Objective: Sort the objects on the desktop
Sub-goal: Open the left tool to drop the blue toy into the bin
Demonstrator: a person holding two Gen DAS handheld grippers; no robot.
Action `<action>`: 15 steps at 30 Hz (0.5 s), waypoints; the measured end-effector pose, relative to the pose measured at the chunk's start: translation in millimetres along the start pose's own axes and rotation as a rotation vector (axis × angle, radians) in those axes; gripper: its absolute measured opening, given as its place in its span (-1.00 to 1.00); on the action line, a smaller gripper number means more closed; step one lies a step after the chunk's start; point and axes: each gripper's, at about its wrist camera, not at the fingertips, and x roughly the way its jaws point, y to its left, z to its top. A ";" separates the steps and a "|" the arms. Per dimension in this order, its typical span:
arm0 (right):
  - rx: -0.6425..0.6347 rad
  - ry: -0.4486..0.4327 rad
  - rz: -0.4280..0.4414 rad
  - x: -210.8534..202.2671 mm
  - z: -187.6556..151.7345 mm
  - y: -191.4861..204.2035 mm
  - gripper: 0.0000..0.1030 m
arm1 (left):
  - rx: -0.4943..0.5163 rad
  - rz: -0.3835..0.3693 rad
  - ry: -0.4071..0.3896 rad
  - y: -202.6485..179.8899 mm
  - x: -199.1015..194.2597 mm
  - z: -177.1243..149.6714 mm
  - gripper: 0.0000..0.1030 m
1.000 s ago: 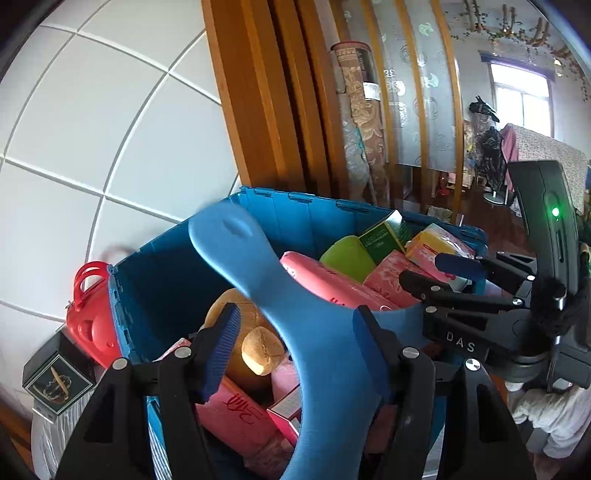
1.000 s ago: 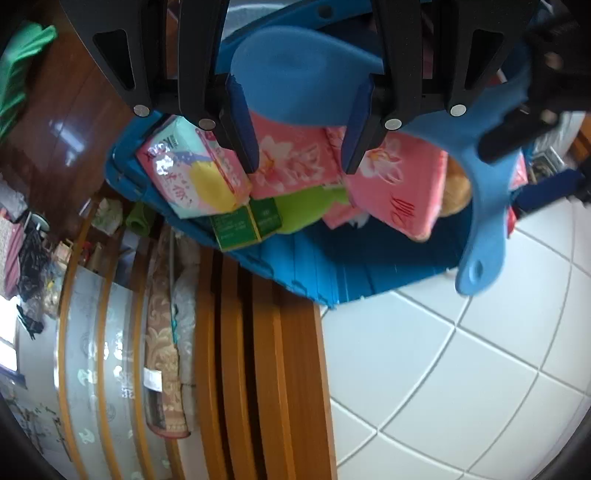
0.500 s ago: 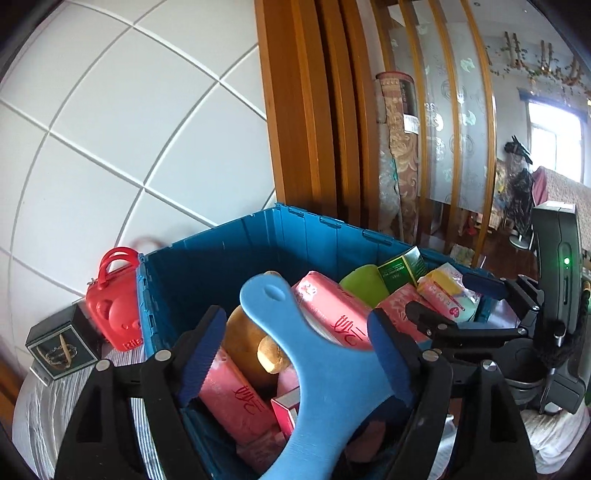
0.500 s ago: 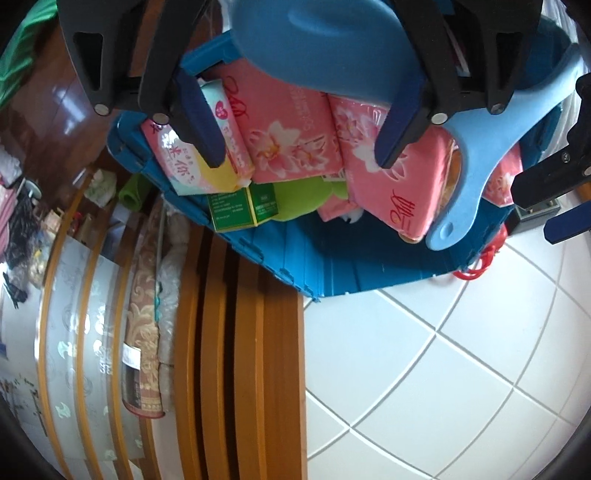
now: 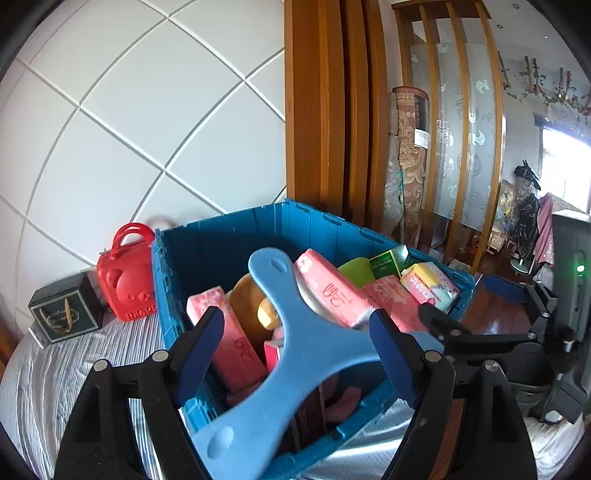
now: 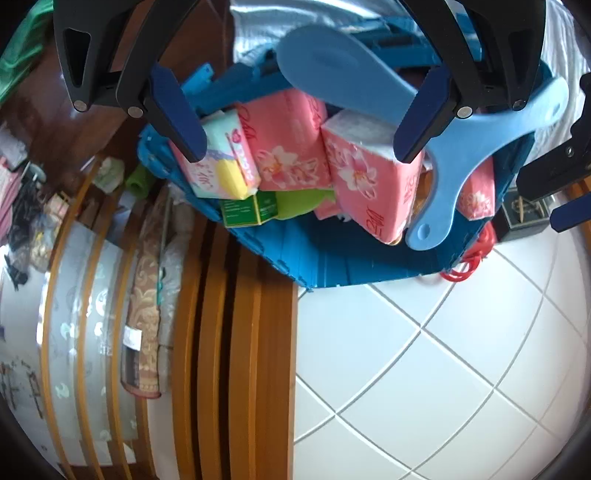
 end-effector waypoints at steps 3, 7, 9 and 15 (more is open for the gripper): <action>0.002 0.004 0.005 -15.2 -6.5 -2.6 0.99 | -0.027 -0.015 0.005 -1.1 -8.6 -7.5 0.57; -0.019 0.003 -0.012 -34.3 -14.0 -2.2 0.99 | -0.012 0.031 -0.008 -9.0 -22.2 -17.2 0.57; -0.025 0.001 -0.009 -44.0 -17.4 -1.8 0.99 | 0.008 0.123 -0.013 -16.0 -27.5 -22.1 0.57; -0.034 0.002 -0.018 -62.6 -25.0 -2.0 1.00 | -0.057 0.057 0.025 -14.5 -32.1 -27.9 0.58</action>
